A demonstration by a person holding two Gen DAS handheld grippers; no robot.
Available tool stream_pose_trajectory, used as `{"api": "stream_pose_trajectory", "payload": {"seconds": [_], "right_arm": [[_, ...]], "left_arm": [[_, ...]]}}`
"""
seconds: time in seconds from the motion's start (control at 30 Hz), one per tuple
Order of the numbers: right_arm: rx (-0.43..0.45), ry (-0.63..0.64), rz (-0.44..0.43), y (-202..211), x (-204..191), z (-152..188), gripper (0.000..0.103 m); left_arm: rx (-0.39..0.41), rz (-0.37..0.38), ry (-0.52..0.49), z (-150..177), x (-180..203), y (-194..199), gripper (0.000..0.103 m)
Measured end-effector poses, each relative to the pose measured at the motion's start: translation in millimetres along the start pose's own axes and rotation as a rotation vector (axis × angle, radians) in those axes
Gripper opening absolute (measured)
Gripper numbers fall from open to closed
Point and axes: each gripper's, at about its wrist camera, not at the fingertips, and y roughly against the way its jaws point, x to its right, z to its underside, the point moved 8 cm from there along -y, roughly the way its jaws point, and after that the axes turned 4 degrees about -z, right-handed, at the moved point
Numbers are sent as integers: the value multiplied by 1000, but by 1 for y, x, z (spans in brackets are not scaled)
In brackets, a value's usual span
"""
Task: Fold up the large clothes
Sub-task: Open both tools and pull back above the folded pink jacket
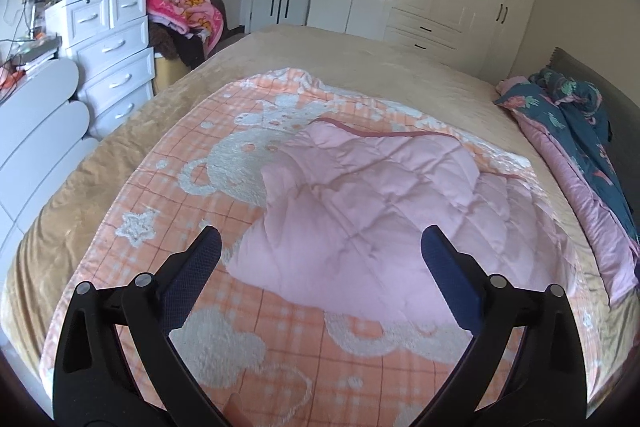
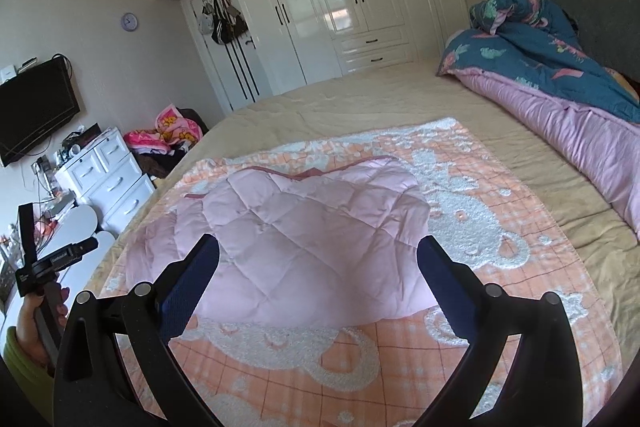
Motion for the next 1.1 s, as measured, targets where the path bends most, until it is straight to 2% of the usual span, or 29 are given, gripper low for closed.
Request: {"api": "stream_pose_trajectory", "payload": {"seconds": [0.23,0.6,0.83,1.1], "right_arm": [[23,9,14,22,-3,7,99],[2,-41,2,36,0,28,99],[-20,-64,-1,38,0,43,99],[-47,-120,33,31,14,61,99]], "left_arm": [[9,10,-40,15,9,26,94],[2,6,-49,42,5,46,94],[-17,-6,-54,59,0,49,94],[-49,-21,-41,75,-7,41,94]]}}
